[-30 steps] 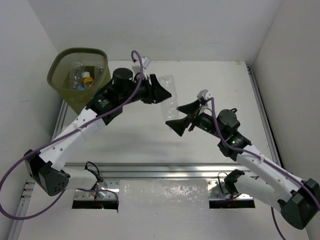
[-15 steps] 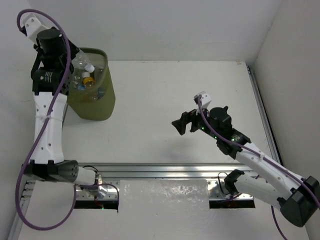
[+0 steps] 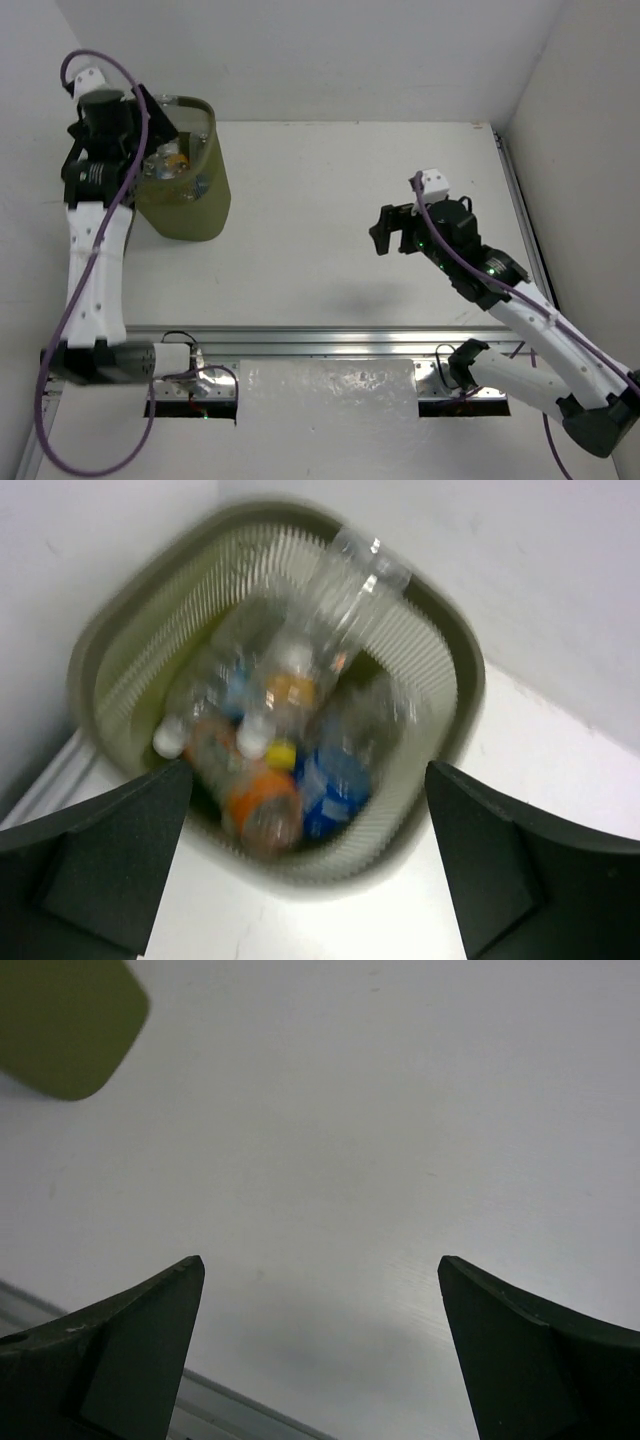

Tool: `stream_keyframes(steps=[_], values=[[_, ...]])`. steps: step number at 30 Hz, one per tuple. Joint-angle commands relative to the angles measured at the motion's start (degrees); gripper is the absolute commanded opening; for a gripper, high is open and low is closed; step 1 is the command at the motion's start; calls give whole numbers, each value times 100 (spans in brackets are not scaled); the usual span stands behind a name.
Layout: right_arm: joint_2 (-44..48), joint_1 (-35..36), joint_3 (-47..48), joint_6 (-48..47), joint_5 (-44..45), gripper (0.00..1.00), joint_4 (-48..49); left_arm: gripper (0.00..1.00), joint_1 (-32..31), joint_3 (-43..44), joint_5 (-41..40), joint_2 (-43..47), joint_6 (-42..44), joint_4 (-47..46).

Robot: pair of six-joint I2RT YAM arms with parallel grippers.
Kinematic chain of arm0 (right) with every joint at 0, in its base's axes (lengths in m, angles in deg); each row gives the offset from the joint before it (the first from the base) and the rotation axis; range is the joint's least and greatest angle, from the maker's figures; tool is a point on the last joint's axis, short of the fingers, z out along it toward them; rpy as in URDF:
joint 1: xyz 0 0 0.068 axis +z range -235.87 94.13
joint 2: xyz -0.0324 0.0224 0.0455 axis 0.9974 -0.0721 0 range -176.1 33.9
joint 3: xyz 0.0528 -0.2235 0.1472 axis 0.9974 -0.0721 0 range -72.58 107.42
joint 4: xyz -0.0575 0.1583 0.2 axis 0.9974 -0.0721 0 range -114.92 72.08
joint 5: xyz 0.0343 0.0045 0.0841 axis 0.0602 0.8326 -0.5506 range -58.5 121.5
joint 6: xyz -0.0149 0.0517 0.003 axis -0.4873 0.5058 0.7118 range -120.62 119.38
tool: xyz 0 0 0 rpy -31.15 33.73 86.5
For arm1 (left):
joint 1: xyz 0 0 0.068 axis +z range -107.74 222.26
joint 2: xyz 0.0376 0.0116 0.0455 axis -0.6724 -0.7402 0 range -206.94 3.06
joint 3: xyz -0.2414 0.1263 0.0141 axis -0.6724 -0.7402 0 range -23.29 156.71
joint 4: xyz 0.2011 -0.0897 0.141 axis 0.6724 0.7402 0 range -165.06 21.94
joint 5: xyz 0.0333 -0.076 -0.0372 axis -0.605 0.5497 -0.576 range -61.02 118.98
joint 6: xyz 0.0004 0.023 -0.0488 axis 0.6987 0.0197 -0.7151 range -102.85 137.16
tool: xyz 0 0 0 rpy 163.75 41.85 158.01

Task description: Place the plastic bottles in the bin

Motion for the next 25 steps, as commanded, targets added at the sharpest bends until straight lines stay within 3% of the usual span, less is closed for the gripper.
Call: stream_keyframes(steps=[1, 3, 6, 8, 15, 25], values=[[427, -2, 585, 204, 1620, 99, -1472, 100, -9, -958, 1045, 1458, 349, -282], [699, -2, 691, 274, 2173, 99, -1998, 100, -18, -2422, 1544, 2834, 243, -755], [1208, -2, 621, 292, 2379, 99, -2404, 100, -27, -3192, 1819, 3639, 330, -802], [1498, -2, 516, 275, 2414, 99, -2572, 100, -334, -3683, 1557, 4235, 287, -661], [2624, -2, 445, -15, 2449, 99, -3337, 100, -396, -4433, 2039, 5353, 278, -38], [3178, -2, 93, 29, 2572, 99, -3329, 100, -590, -4697, 1776, 5522, 270, -2]])
